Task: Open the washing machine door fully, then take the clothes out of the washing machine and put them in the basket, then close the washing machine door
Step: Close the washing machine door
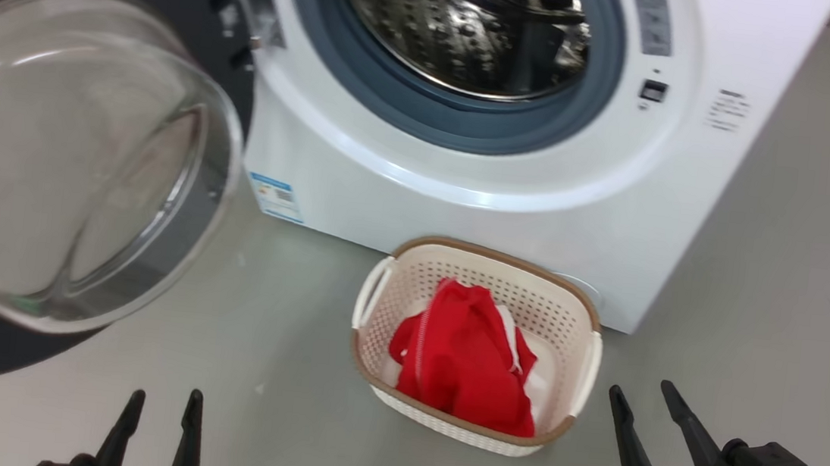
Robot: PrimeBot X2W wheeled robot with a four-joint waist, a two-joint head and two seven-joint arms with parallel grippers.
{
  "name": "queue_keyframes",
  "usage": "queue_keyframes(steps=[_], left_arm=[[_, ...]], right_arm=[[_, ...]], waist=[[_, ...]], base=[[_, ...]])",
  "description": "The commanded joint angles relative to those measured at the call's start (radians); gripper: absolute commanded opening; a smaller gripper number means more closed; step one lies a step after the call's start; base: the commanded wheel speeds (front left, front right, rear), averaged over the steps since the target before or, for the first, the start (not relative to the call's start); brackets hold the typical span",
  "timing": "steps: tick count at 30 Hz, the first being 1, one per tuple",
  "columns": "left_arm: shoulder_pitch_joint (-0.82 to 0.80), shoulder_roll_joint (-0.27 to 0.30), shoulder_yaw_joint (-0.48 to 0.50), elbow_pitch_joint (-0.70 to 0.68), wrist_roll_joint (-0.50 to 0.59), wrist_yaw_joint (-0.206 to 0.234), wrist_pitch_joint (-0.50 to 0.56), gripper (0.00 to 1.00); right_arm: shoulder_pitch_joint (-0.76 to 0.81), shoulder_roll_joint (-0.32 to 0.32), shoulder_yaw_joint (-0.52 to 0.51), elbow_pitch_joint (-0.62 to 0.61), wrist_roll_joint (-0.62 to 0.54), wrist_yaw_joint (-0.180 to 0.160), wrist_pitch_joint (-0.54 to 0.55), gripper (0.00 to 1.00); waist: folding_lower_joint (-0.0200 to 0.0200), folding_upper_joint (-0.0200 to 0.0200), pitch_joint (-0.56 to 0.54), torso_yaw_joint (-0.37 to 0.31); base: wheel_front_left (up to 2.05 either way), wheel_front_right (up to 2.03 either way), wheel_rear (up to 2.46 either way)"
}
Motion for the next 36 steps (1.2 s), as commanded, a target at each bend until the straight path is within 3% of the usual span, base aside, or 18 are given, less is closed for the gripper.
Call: queue_keyframes(steps=[1,10,25,26,27,28,29,36], left_arm=[[0.001,0.01,0.025,-0.015,-0.013,0.011,-0.009,1.0],[0.014,0.01,0.01,-0.012,-0.032,0.026,-0.009,1.0],[0.015,0.01,0.015,-0.029,-0.066,0.029,-0.009,1.0],[0.011,0.01,0.018,-0.032,-0.066,0.026,-0.009,0.89],[0.005,0.01,0.022,-0.037,-0.064,0.022,-0.009,0.41],[-0.003,0.01,0.03,-0.044,-0.068,0.018,-0.009,0.09],[-0.011,0.01,0.04,-0.055,-0.068,0.014,-0.009,0.0],[-0.119,0.016,0.154,-0.193,-0.025,-0.022,-0.009,0.0]], right_arm=[[-0.018,-0.012,0.035,-0.016,0.003,0.005,-0.006,1.0],[-0.017,-0.013,0.055,-0.005,0.002,0.005,-0.006,1.0],[-0.024,-0.014,0.075,0.001,0.009,0.005,-0.006,1.0],[-0.023,-0.014,0.074,0.001,0.009,0.005,-0.006,1.0],[-0.023,-0.013,0.073,0.001,0.009,0.005,-0.006,1.0],[-0.023,-0.012,0.072,0.001,0.009,0.005,-0.006,1.0],[-0.022,-0.011,0.072,0.001,0.008,0.005,-0.006,1.0],[-0.014,-0.005,0.055,-0.007,0.004,0.005,-0.006,1.0]], waist=[[0.0,0.0,-0.03,0.071],[0.0,0.0,-0.047,0.126],[0.0,0.0,-0.045,0.124],[0.0,0.0,-0.044,0.123],[0.0,0.0,-0.044,0.123],[0.0,0.0,-0.044,0.122],[0.0,0.0,-0.044,0.12],[0.0,0.0,-0.036,0.122]], base=[[0.0,0.0,0.0],[0.0,0.0,0.0],[0.0,0.0,0.0],[0.0,0.0,0.0],[0.0,0.0,0.0],[0.0,0.0,0.0],[0.0,0.0,0.0],[0.0,0.0,0.0]])
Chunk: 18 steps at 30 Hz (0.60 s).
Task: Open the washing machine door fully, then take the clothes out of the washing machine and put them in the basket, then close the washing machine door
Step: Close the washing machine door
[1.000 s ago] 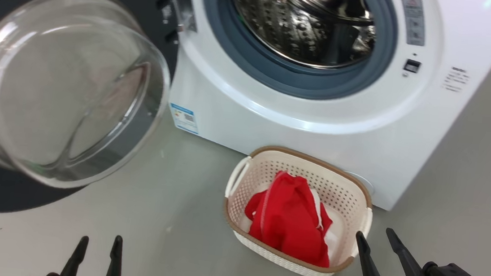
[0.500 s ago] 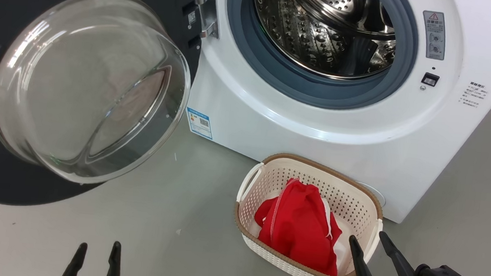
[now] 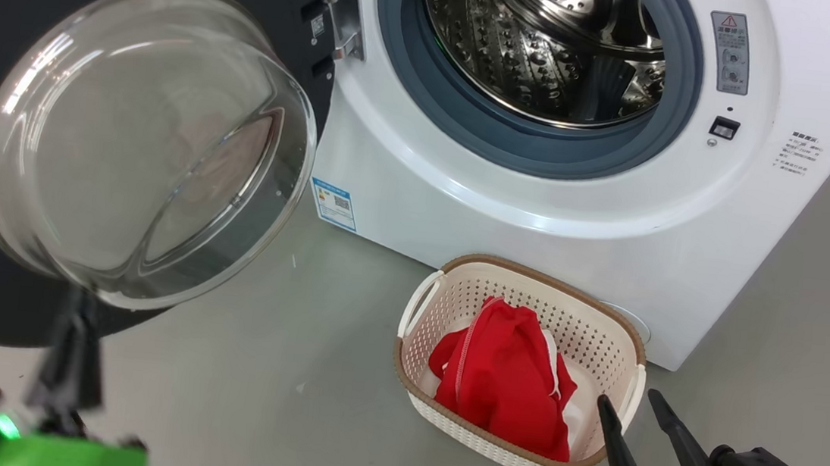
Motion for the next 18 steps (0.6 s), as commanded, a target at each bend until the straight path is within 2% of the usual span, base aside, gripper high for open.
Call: queue_keyframes(steps=[1,6,10,11,15,18], left_arm=[[-0.077,0.028,0.064,-0.061,0.022,-0.012,-0.009,0.0],[-0.222,0.121,0.149,-0.117,0.021,-0.025,-0.009,0.0],[-0.336,0.229,0.183,-0.108,0.004,-0.027,-0.009,0.0],[-0.336,0.229,0.183,-0.108,0.004,-0.027,-0.009,0.0],[-0.441,0.349,0.203,-0.036,-0.041,-0.027,-0.009,0.0],[-0.514,0.411,0.215,0.043,-0.084,-0.027,-0.009,0.0]], right_arm=[[-0.014,-0.004,0.013,-0.027,-0.003,0.005,-0.006,1.0],[-0.013,-0.001,0.007,-0.029,-0.008,0.005,-0.006,1.0],[-0.018,0.002,0.006,-0.029,-0.01,0.005,-0.006,1.0],[-0.018,0.002,0.006,-0.029,-0.01,0.005,-0.006,1.0],[-0.022,0.005,0.007,-0.03,-0.011,0.005,-0.006,1.0],[-0.023,0.006,0.005,-0.031,-0.013,0.005,-0.006,1.0]], waist=[[0.0,0.0,0.003,0.004],[0.0,0.0,0.011,0.003],[0.0,0.0,0.017,-0.006],[0.0,0.0,0.017,-0.006],[0.0,0.0,0.028,-0.018],[0.0,0.0,0.039,-0.023]], base=[[0.0,0.0,0.0],[0.0,0.0,0.0],[0.0,0.0,0.0],[0.0,0.0,0.0],[0.0,0.0,0.0],[0.0,0.0,0.0]])
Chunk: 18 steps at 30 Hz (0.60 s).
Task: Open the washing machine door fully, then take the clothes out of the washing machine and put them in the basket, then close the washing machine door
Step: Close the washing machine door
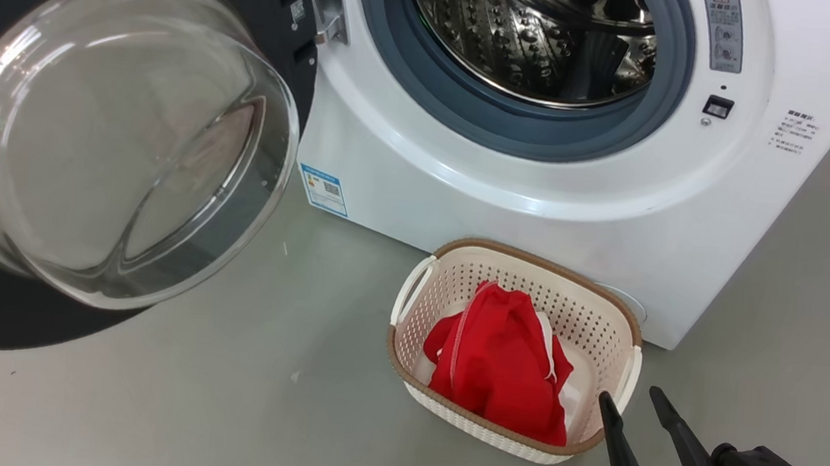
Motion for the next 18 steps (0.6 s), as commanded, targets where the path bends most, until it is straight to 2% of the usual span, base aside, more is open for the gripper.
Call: queue_keyframes(steps=[1,4,5,10,13,18], left_arm=[[-0.049,0.069,0.04,0.007,-0.021,-0.006,-0.005,0.0],[-0.114,0.129,0.046,0.103,-0.06,-0.006,-0.005,0.0],[-0.152,0.161,0.043,0.182,-0.095,-0.006,-0.005,0.0],[-0.245,0.235,0.021,0.403,-0.213,-0.006,0.041,0.0],[-0.292,0.263,0.002,0.507,-0.274,-0.006,0.096,0.0],[-0.368,0.284,-0.023,0.652,-0.38,-0.006,0.25,0.0]], right_arm=[[-0.026,-0.003,0.019,-0.026,-0.012,0.005,-0.006,1.0],[-0.031,-0.002,0.016,-0.027,-0.014,0.005,-0.006,1.0],[-0.033,-0.001,0.015,-0.027,-0.016,0.005,-0.006,1.0],[-0.034,0.003,0.016,-0.027,-0.02,0.005,-0.006,1.0],[-0.033,0.006,0.018,-0.026,-0.02,0.005,-0.006,1.0],[-0.033,0.008,0.024,-0.022,-0.018,0.005,-0.006,1.0]], waist=[[0.0,-0.0001,0.009,-0.005],[0.0,-0.0001,0.02,-0.01],[0.0,-0.0001,0.024,-0.011],[0.0,-0.0001,0.03,-0.014],[0.0,-0.0001,0.028,-0.014],[0.0,-0.0001,0.028,-0.014]], base=[[0.0,0.0,0.0],[0.0,0.0,0.0],[0.0,0.0,0.0],[0.0,0.0,0.0],[0.0,0.0,0.0],[0.0,0.0,0.0]])
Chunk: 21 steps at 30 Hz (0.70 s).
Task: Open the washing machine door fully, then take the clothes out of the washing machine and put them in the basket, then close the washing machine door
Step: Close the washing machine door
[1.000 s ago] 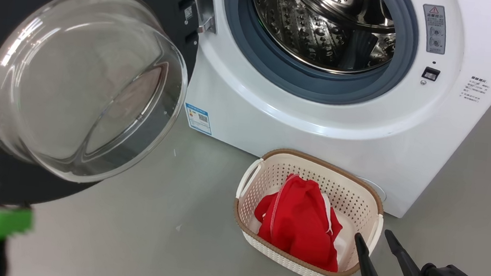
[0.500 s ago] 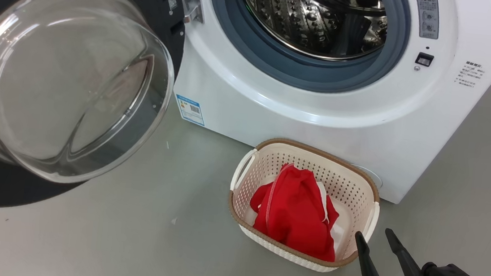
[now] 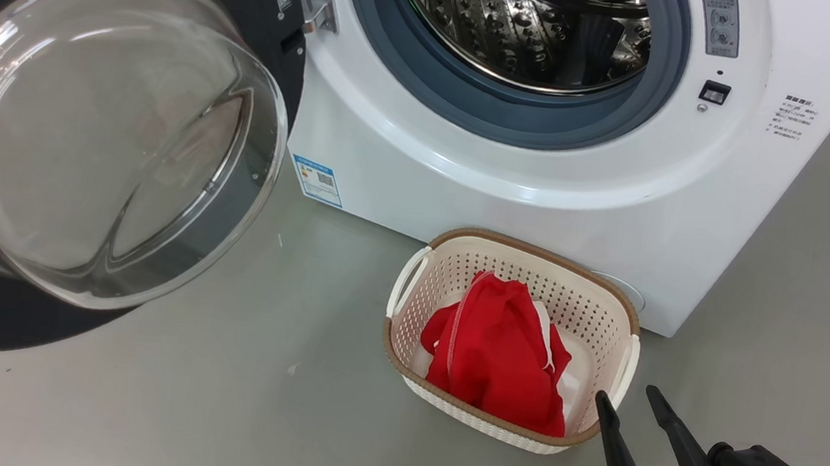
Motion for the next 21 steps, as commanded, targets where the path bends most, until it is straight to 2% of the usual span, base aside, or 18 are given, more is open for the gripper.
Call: queue_keyframes(steps=[1,9,15,21], left_arm=[[-0.039,0.079,0.016,-0.001,-0.026,-0.006,0.031,0.0],[-0.108,0.12,0.009,0.146,-0.134,-0.006,0.292,0.0],[-0.108,0.123,0.001,0.162,-0.194,-0.006,0.453,0.0],[-0.078,0.116,-0.009,0.137,-0.23,-0.006,0.54,0.0]], right_arm=[[-0.032,-0.001,0.027,-0.021,-0.011,0.005,-0.006,1.0],[-0.041,-0.008,0.033,-0.022,-0.011,0.005,-0.006,1.0],[-0.035,-0.007,0.026,-0.025,-0.013,0.005,-0.006,1.0],[-0.039,-0.004,0.027,-0.023,-0.014,0.005,-0.006,1.0]], waist=[[0.0,0.0,0.002,-0.001],[0.0,0.0,0.018,-0.013],[0.0,0.0,0.027,-0.013],[0.0,0.0,0.028,-0.01]], base=[[0.0,0.0,0.0],[0.0,0.0,0.0],[0.0,0.0,0.0],[0.0,0.0,0.0]])
